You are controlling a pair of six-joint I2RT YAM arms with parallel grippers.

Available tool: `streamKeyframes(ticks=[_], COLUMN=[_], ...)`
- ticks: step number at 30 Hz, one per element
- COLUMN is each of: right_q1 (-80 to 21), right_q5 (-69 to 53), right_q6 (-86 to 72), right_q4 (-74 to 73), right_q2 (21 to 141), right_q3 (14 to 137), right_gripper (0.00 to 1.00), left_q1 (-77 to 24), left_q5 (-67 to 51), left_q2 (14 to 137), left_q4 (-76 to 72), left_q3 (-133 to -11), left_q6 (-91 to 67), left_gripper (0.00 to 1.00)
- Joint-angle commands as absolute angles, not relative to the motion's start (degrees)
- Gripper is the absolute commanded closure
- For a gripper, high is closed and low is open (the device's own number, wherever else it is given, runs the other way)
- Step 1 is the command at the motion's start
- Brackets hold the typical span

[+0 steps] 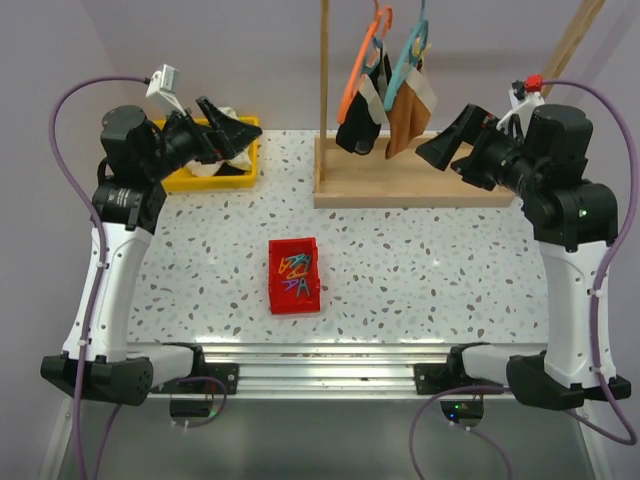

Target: Remove the underwear clipped to the hanger

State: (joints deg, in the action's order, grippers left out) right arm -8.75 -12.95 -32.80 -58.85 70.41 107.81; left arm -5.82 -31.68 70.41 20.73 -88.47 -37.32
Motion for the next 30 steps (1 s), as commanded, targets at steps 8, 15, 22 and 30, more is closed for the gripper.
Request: streamKeyframes(ticks=[8,15,22,30], right_q1=[-8.96,-13.26,-21.44,-22.68], right_q5=[-24.53,-15.42,2.59,21.17], right_q6=[-31.82,-32.43,-33.92,-38.23], right_q4=[-58.24,-62.32,-58.62,-63.81], right_q2=[84.61,97.29,100.98,103.19], right_q3=[130.92,146.44,147.74,148.36], right_gripper=[0.02,0.02,0.02,0.06], left_q1=[-6.15,-6.15,-6.15,-6.15], left_q5=[-35.42,-34.98,-33.93,-32.43], left_q2=[63.28,61.18,59.06,57.04], left_q4=[21.79,23.55,24.43,25.22], left_q3=[-82.27,-80.77,-78.75,-75.68], left_q6=[-36.56,-35.51,-34.28,-32.96], left_gripper=[0.00,0.00,0.00,0.00])
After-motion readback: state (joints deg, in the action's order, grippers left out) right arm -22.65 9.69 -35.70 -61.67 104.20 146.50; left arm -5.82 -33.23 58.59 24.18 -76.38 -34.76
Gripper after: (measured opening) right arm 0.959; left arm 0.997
